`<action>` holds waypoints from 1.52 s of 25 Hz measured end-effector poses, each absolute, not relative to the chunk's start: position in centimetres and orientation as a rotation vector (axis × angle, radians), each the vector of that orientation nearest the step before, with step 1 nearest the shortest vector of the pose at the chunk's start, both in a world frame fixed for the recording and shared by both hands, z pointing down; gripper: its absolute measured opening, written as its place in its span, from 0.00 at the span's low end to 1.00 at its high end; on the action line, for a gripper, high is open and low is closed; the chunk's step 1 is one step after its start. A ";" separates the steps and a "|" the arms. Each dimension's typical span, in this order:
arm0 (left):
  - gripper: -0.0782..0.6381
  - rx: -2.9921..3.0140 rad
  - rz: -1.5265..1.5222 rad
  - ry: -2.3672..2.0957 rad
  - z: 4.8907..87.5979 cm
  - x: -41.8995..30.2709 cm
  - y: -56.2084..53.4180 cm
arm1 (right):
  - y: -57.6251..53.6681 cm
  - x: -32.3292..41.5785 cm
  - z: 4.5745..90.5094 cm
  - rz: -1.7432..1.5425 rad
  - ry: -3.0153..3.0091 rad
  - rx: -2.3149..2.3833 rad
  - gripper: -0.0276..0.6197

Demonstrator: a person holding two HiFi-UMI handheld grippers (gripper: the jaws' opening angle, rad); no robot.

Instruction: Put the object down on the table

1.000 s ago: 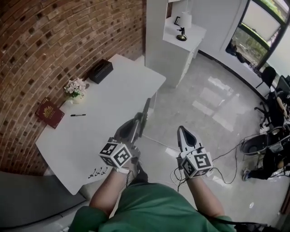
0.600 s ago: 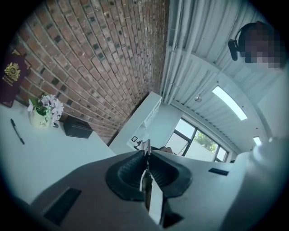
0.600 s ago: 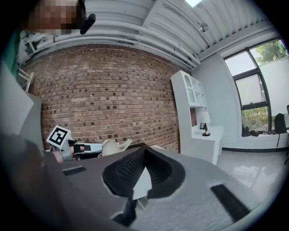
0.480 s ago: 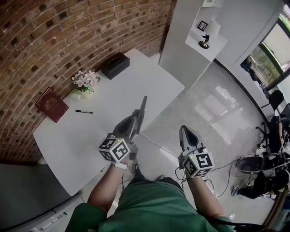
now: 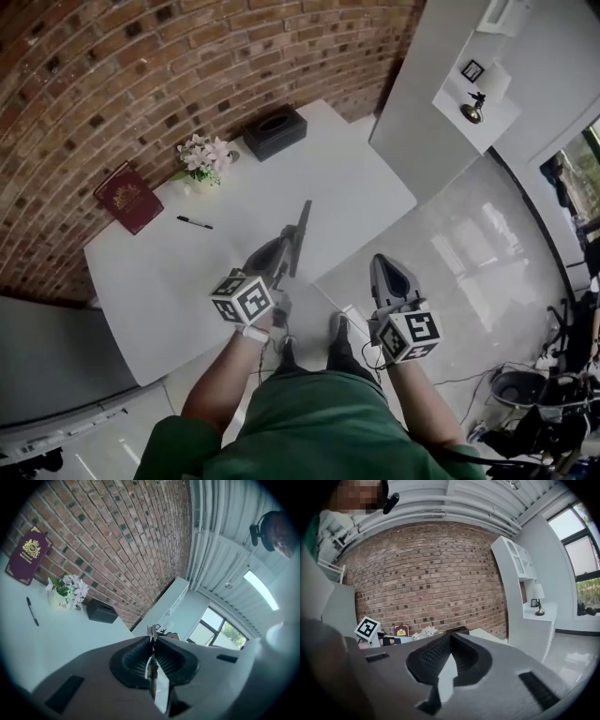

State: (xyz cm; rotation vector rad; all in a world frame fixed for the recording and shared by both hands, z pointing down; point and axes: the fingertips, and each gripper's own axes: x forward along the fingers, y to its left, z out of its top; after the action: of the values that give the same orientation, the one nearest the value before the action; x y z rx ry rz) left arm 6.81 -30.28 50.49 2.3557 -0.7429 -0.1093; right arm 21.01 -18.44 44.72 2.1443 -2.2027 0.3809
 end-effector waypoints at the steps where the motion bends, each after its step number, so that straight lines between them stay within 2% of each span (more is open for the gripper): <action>1: 0.15 2.353 -0.095 -0.773 50.9 7.1 -30.6 | -19.1 21.4 45.0 0.389 -2.228 2.119 0.05; 17: 0.15 2.285 0.217 -1.181 57.5 10.4 -35.8 | -28.3 27.0 49.2 0.540 -2.491 1.769 0.05; 31: 0.15 2.396 0.723 -1.147 68.6 11.1 -39.2 | -30.8 26.8 53.1 0.657 -2.412 1.810 0.05; 38: 0.15 2.482 0.909 -1.147 71.7 12.0 -39.6 | -30.5 26.8 54.2 0.679 -2.377 1.809 0.05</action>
State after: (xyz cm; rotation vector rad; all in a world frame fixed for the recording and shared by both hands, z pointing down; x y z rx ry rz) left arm 12.05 -39.63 71.72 2.4817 -1.1466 0.9087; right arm 26.77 -30.53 54.21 1.8092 -2.3766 0.6790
